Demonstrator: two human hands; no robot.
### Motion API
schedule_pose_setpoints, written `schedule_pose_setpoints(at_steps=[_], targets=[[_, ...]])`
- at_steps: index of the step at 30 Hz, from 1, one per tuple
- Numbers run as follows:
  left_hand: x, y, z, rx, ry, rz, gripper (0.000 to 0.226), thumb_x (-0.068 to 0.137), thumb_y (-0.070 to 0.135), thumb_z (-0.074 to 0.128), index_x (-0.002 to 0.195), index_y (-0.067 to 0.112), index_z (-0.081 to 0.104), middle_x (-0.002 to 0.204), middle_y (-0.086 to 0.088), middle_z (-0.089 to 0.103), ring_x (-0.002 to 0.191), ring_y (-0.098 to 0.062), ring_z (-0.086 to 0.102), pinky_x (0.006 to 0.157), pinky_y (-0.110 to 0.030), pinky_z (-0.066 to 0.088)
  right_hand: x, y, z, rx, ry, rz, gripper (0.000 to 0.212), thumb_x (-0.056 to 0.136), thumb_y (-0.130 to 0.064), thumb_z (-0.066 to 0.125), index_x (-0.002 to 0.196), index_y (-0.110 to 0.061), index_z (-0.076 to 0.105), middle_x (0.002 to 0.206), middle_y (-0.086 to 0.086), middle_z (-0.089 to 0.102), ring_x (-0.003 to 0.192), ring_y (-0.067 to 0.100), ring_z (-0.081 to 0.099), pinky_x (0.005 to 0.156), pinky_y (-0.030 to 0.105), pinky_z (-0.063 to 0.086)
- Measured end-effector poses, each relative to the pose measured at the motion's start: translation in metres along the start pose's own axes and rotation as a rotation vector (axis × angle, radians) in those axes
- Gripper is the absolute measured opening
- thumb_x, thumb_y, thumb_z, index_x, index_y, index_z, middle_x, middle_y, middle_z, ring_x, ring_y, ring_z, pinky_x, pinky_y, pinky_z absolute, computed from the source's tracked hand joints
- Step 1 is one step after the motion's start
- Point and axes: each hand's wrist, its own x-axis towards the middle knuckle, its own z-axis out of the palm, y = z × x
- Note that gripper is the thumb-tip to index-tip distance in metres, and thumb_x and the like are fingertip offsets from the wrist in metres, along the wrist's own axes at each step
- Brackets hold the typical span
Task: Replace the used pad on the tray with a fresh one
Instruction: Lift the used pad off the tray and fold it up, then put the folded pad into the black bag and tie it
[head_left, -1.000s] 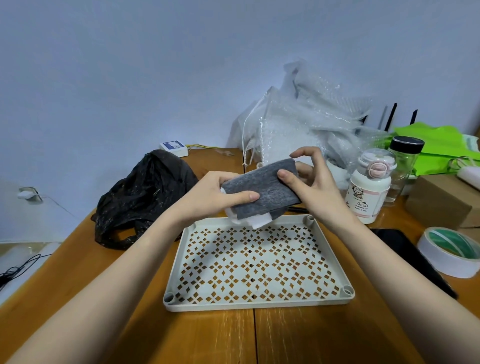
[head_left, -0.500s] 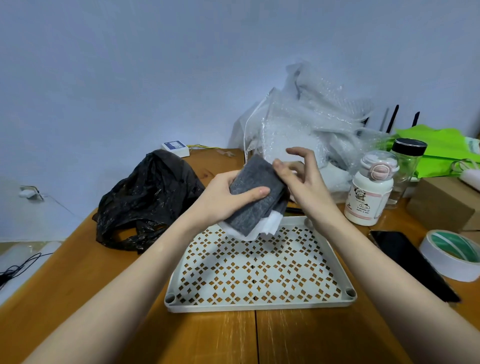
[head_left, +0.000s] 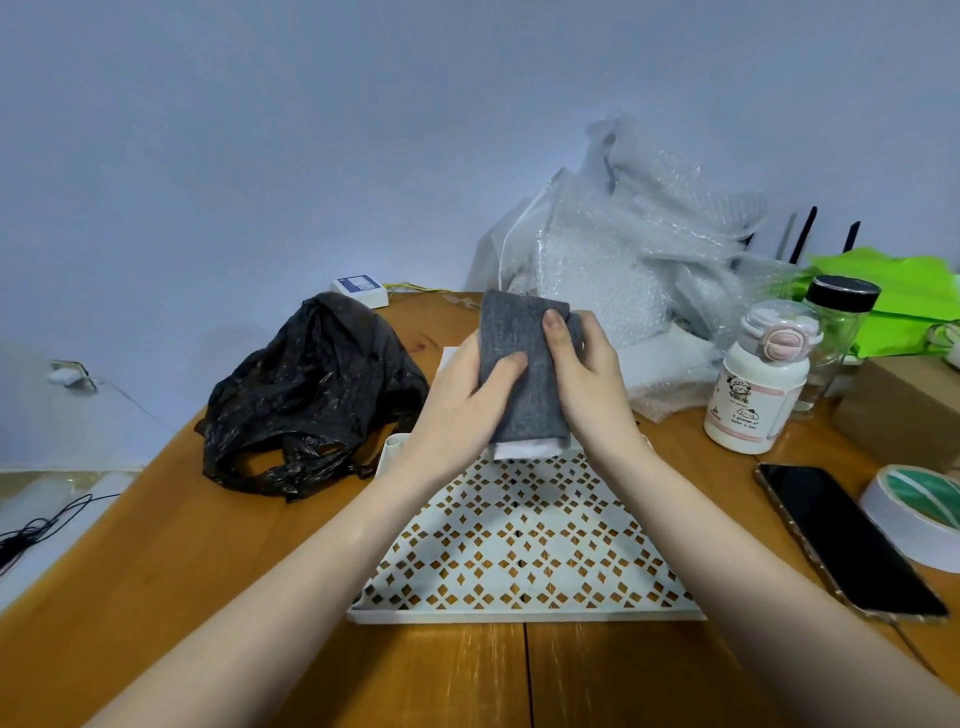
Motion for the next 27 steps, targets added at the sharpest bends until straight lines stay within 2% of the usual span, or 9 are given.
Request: schedule_pose_setpoints(at_steps=[3, 7, 10, 14, 17, 19, 21, 24, 27], targets=[[-0.002, -0.002, -0.009, 0.137, 0.011, -0.032, 0.026, 0.101, 0.035, 0.031, 0.085, 0.026, 0.048, 0.096, -0.002, 0.051, 0.097, -0.012, 0.052, 0.084, -0.027, 0.039, 0.003, 0.004, 0.006, -0.162, -0.010, -0.123, 0.018, 0.097, -0.028, 0.045, 0.084, -0.016, 0.047, 0.073, -0.005, 0.050, 0.063, -0.005, 0.049, 0.059, 0.013, 0.038], [0.001, -0.018, -0.035, 0.394, 0.008, -0.003, 0.042, 0.102, 0.037, 0.025, 0.070, 0.019, 0.046, 0.076, 0.001, 0.047, 0.078, -0.007, 0.047, 0.072, -0.028, 0.032, 0.007, 0.017, 0.016, -0.302, -0.071, -0.155, 0.015, 0.096, -0.026, 0.047, 0.093, -0.011, 0.051, 0.077, -0.011, 0.054, 0.071, -0.004, 0.052, 0.061, 0.009, 0.038], [0.006, -0.038, -0.064, 0.503, 0.019, -0.002, 0.030, 0.099, 0.035, 0.038, 0.088, 0.020, 0.061, 0.091, 0.004, 0.057, 0.089, -0.006, 0.052, 0.080, -0.025, 0.038, 0.009, 0.026, 0.022, -0.365, -0.114, -0.128, 0.017, 0.095, -0.027, 0.048, 0.095, -0.011, 0.052, 0.077, -0.015, 0.052, 0.071, -0.012, 0.051, 0.060, 0.005, 0.037], [0.006, -0.070, -0.108, 0.650, -0.005, -0.095, 0.021, 0.094, 0.020, 0.050, 0.113, 0.023, 0.060, 0.111, 0.004, 0.059, 0.094, -0.003, 0.052, 0.074, -0.010, 0.038, 0.008, 0.040, 0.033, -0.419, -0.180, -0.077, 0.019, 0.094, -0.032, 0.049, 0.089, -0.013, 0.052, 0.076, -0.009, 0.052, 0.075, 0.005, 0.051, 0.060, 0.016, 0.037], [-0.002, -0.096, -0.133, 0.766, -0.138, -0.232, 0.043, 0.087, 0.009, 0.056, 0.125, 0.028, 0.051, 0.124, -0.001, 0.053, 0.110, -0.012, 0.050, 0.087, -0.022, 0.044, 0.008, 0.049, 0.044, -0.420, -0.209, -0.045, 0.018, 0.094, -0.032, 0.050, 0.086, -0.016, 0.050, 0.073, -0.012, 0.051, 0.071, 0.001, 0.048, 0.055, 0.009, 0.035], [-0.008, -0.111, -0.142, 0.851, -0.250, -0.301, 0.054, 0.083, 0.011, 0.060, 0.131, 0.033, 0.044, 0.131, -0.002, 0.047, 0.119, -0.018, 0.046, 0.094, -0.034, 0.047, 0.009, 0.055, 0.052, -0.413, -0.226, -0.021, 0.017, 0.094, -0.032, 0.051, 0.087, -0.016, 0.053, 0.075, -0.012, 0.053, 0.072, 0.001, 0.050, 0.055, 0.007, 0.035], [-0.014, -0.122, -0.142, 0.937, -0.327, -0.328, 0.058, 0.083, 0.019, 0.061, 0.135, 0.035, 0.040, 0.133, -0.002, 0.043, 0.121, -0.021, 0.042, 0.093, -0.037, 0.047, 0.009, 0.060, 0.059, -0.413, -0.242, 0.000, 0.019, 0.094, -0.032, 0.050, 0.091, -0.014, 0.056, 0.080, -0.007, 0.058, 0.076, 0.007, 0.053, 0.057, 0.010, 0.035], [-0.017, -0.136, -0.138, 0.952, -0.288, -0.318, 0.050, 0.087, 0.030, 0.060, 0.133, 0.035, 0.045, 0.132, 0.000, 0.046, 0.120, -0.020, 0.045, 0.091, -0.036, 0.048, 0.007, 0.069, 0.068, -0.398, -0.276, 0.037, 0.022, 0.094, -0.033, 0.050, 0.093, -0.012, 0.057, 0.087, -0.001, 0.060, 0.078, 0.009, 0.054, 0.058, 0.014, 0.037], [-0.015, -0.144, -0.136, 0.906, -0.188, -0.290, 0.029, 0.088, 0.031, 0.059, 0.117, 0.033, 0.059, 0.118, 0.002, 0.055, 0.112, -0.019, 0.052, 0.088, -0.038, 0.050, 0.005, 0.075, 0.072, -0.422, -0.325, 0.034, 0.025, 0.093, -0.034, 0.051, 0.092, -0.010, 0.057, 0.086, 0.002, 0.061, 0.077, 0.011, 0.055, 0.061, 0.023, 0.038]])
